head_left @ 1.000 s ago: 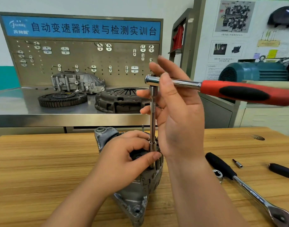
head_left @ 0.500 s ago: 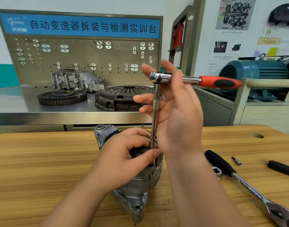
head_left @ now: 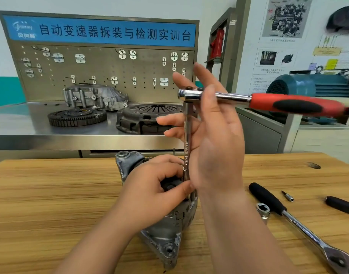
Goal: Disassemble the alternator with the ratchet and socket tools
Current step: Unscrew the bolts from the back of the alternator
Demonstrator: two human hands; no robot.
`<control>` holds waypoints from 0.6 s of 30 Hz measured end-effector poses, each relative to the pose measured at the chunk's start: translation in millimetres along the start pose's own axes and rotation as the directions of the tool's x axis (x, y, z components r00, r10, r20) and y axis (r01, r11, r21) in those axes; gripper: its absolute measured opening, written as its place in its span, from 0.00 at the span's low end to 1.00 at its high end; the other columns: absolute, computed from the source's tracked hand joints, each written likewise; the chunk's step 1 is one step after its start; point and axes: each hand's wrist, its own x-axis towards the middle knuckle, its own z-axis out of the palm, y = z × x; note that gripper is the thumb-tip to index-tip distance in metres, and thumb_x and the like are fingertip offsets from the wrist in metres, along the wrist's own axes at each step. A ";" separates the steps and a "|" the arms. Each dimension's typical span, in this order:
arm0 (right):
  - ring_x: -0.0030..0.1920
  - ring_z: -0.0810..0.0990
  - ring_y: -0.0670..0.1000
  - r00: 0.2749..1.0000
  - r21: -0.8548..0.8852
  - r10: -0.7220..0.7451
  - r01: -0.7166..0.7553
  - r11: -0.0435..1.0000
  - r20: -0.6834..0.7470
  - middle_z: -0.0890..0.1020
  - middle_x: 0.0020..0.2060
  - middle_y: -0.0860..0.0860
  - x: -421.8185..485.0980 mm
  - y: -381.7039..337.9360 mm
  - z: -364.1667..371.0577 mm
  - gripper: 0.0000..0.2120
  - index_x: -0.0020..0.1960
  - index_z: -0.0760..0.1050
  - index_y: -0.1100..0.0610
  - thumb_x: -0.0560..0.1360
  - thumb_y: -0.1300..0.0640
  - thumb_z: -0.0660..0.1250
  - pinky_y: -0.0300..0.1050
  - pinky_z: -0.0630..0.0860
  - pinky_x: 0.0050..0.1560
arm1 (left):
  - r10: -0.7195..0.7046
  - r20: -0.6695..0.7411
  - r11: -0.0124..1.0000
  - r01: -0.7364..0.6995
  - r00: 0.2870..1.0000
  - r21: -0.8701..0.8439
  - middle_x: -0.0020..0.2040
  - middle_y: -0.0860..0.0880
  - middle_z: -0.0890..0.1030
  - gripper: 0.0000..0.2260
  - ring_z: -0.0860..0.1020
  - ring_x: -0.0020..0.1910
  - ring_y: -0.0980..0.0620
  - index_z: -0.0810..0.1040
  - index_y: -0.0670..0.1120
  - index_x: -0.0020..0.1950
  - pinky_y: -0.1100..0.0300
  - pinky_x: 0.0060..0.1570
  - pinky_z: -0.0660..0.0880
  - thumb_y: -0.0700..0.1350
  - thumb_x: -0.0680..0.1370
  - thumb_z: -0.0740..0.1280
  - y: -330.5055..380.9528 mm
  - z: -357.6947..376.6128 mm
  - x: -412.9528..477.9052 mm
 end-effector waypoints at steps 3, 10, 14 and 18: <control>0.31 0.82 0.51 0.996 0.071 0.088 -0.085 0.994 -0.034 0.85 0.50 0.54 0.8 -2.3 -3.1 0.15 0.61 0.72 0.54 0.82 0.49 0.52 0.40 0.76 0.31 | -0.002 0.015 0.999 0.003 1.000 -0.039 0.49 0.54 0.82 0.12 0.80 0.50 0.56 0.85 0.44 0.40 0.55 0.50 0.76 0.52 0.68 0.70 1.4 -0.7 0.2; 0.42 0.83 0.47 0.997 -0.130 -0.071 0.065 0.989 -0.040 0.83 0.51 0.45 0.6 -2.5 -0.2 0.11 0.53 0.80 0.43 0.77 0.57 0.64 0.37 0.76 0.34 | -0.004 -0.011 1.000 0.003 1.000 -0.022 0.46 0.56 0.82 0.10 0.79 0.48 0.58 0.82 0.43 0.36 0.57 0.47 0.76 0.49 0.70 0.75 -0.8 -0.2 1.3; 0.42 0.83 0.47 0.998 -0.117 -0.051 0.047 0.992 -0.035 0.82 0.56 0.45 -0.3 -1.1 1.8 0.11 0.55 0.79 0.43 0.77 0.55 0.63 0.37 0.76 0.35 | 0.009 -0.015 1.000 -0.009 1.000 0.021 0.48 0.58 0.82 0.16 0.79 0.50 0.60 0.84 0.43 0.41 0.55 0.49 0.76 0.55 0.67 0.69 -1.6 1.7 1.8; 0.35 0.83 0.51 0.997 0.045 0.042 -0.039 0.998 -0.069 0.83 0.56 0.53 0.8 -2.6 -0.1 0.13 0.60 0.74 0.50 0.80 0.51 0.56 0.39 0.77 0.33 | 0.032 -0.009 0.999 -0.032 0.999 -0.019 0.47 0.58 0.81 0.18 0.79 0.50 0.58 0.84 0.46 0.41 0.55 0.49 0.77 0.59 0.66 0.65 0.1 -0.2 0.0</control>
